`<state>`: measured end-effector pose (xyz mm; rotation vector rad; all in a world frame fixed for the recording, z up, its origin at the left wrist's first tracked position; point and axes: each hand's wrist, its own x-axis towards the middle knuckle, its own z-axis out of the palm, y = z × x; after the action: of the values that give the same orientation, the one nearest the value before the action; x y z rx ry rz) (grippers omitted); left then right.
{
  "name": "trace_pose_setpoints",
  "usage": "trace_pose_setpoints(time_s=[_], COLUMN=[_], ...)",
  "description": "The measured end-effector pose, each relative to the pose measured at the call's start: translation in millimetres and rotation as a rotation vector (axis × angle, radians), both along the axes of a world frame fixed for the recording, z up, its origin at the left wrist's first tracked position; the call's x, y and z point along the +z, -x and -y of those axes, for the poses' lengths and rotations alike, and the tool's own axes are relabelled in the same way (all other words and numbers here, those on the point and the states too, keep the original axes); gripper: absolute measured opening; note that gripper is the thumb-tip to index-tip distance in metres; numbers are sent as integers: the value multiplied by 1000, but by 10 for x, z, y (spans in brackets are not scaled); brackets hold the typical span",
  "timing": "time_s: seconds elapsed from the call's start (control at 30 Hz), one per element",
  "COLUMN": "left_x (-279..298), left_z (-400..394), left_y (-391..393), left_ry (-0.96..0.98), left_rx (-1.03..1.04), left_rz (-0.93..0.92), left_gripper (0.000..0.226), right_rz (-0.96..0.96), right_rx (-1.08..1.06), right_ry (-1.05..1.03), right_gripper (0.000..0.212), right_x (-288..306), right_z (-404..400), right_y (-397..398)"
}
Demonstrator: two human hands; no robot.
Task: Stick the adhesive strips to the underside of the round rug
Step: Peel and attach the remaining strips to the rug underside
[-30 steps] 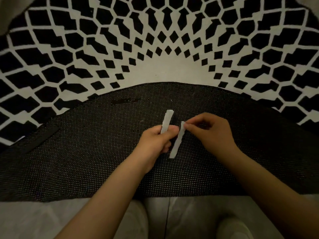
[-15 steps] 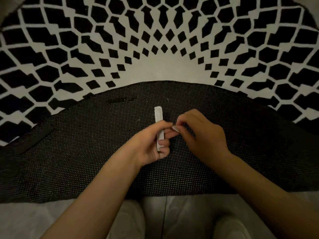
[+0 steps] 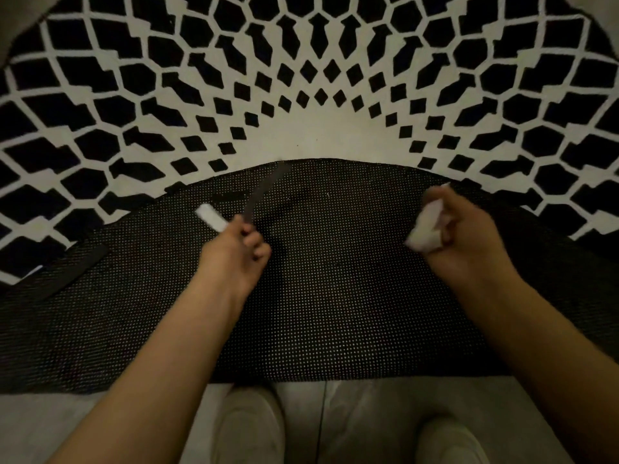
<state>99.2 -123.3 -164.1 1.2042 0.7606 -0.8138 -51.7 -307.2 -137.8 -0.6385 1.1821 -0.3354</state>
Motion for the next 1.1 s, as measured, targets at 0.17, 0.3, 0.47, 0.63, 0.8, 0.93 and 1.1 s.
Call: trace_pose_setpoints(time_s=[0.17, 0.3, 0.47, 0.63, 0.8, 0.93, 1.1], left_x=[121, 100, 84, 88, 61, -19, -51], left_z=[-226, -191, -235, -240, -265, -188, -113], left_y=[-215, -97, -46, -59, -168, -242, -356], left_ry=[-124, -126, -278, -375, -349, -417, -640], left_rx=[-76, -227, -475, -676, -680, -463, -677], left_rz=[324, 311, 423, 581, 601, 625, 974], left_gripper=[12, 12, 6, 13, 15, 15, 35], right_rz=[-59, -227, -273, -316, -305, -339, -411], right_rx=[161, 401, 613, 898, 897, 794, 714], right_ry=[103, 180, 202, 452, 606, 591, 572], right_gripper=[15, 23, 18, 31, 20, 25, 26], right_x=[-37, -88, -42, -59, -158, -226, -325], right_z=[199, -111, -258, -441, -469, -451, -317], right_y=[40, -141, -324, -559, -757, -936, -1180])
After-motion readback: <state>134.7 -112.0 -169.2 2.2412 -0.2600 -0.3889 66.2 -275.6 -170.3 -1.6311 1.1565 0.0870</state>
